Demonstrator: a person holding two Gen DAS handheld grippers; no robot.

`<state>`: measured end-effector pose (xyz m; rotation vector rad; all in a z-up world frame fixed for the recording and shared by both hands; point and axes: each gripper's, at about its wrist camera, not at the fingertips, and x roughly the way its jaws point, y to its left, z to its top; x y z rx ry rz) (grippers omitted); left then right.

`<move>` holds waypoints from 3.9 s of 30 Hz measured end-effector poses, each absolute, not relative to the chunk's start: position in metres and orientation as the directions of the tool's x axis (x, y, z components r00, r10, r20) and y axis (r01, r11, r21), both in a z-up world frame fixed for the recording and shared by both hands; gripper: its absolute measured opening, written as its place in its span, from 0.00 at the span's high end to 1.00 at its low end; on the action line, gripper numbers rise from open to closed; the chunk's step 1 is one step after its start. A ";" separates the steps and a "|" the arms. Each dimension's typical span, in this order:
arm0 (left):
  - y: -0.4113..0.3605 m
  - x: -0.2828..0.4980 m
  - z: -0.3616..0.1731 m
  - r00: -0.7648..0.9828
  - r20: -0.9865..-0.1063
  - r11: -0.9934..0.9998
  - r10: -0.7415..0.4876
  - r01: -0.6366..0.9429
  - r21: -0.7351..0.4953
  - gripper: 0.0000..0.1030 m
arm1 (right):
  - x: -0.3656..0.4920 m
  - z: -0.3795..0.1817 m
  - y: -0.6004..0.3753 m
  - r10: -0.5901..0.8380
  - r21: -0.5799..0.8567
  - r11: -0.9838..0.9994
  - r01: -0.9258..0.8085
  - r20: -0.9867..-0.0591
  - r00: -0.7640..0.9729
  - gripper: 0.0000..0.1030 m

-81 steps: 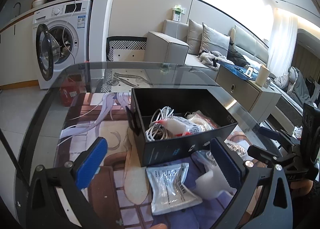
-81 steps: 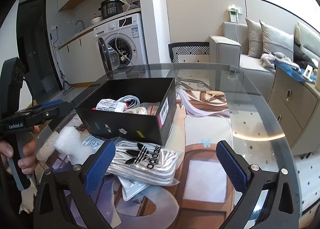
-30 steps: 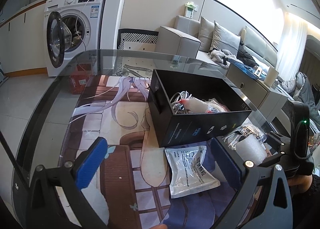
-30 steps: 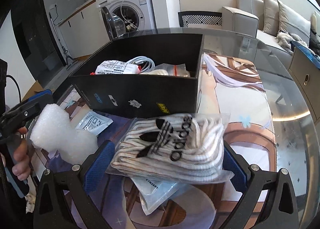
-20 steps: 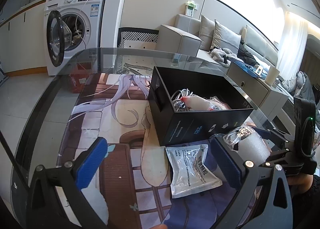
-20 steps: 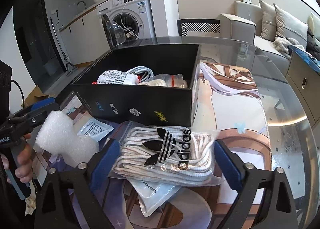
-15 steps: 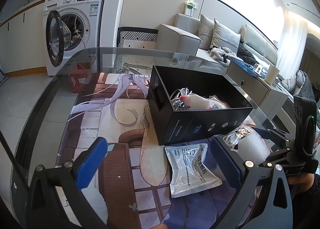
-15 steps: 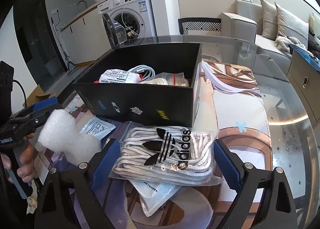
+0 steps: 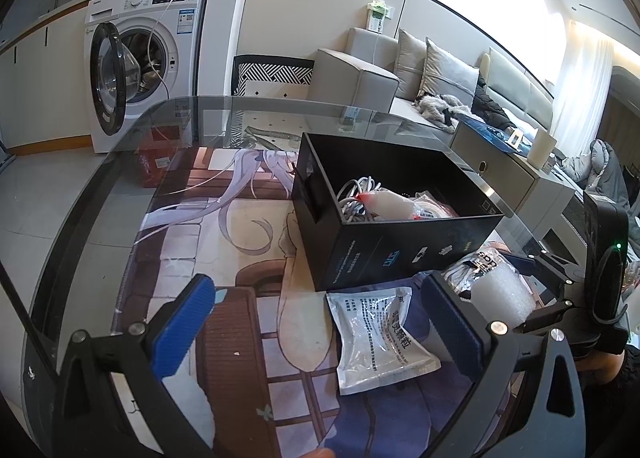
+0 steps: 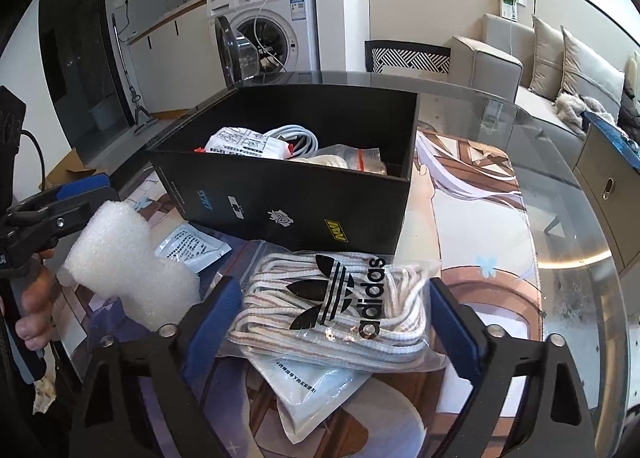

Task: Organize soft objects
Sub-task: 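Grasp the adidas bag of white laces with the right tool while the left tool grasps the white foam block, then lift and carry the laces bag and foam block over the black box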

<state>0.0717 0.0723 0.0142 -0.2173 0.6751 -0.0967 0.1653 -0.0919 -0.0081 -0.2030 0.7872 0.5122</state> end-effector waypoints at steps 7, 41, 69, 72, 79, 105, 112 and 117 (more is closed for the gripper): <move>0.072 0.072 0.015 0.778 -0.608 0.973 -0.161 0.022 -0.229 0.00 | 0.161 -0.005 -0.102 0.358 0.009 0.871 -0.491 -0.698 0.621 0.48; 0.011 0.070 0.022 0.726 -0.592 0.937 -0.350 0.269 -0.225 0.01 | 0.158 0.002 -0.123 0.442 0.144 0.857 -0.494 -0.698 0.564 0.43; 0.034 0.071 0.029 0.738 -0.577 0.935 -0.350 0.238 -0.264 0.67 | 0.171 -0.008 -0.112 0.469 0.234 0.858 -0.458 -0.722 0.509 0.48; 0.034 0.072 0.028 0.739 -0.577 0.935 -0.348 0.235 -0.264 0.67 | 0.167 -0.004 -0.111 0.471 0.219 0.854 -0.473 -0.711 0.522 0.56; 0.036 0.072 0.028 0.743 -0.576 0.938 -0.342 0.228 -0.263 0.67 | 0.153 0.007 -0.117 0.497 0.203 0.839 -0.504 -0.662 0.561 0.78; 0.055 0.072 0.060 0.809 -0.508 0.949 -0.297 0.189 -0.253 0.67 | 0.105 0.076 -0.133 0.519 0.120 0.841 -0.527 -0.452 0.726 0.81; 0.054 0.088 0.066 0.816 -0.510 0.957 -0.272 0.175 -0.232 0.67 | 0.106 0.091 -0.133 0.504 0.118 0.856 -0.504 -0.410 0.760 0.81; 0.054 0.100 0.069 0.817 -0.513 0.960 -0.262 0.166 -0.227 0.67 | 0.117 0.098 -0.130 0.481 0.119 0.872 -0.475 -0.393 0.784 0.81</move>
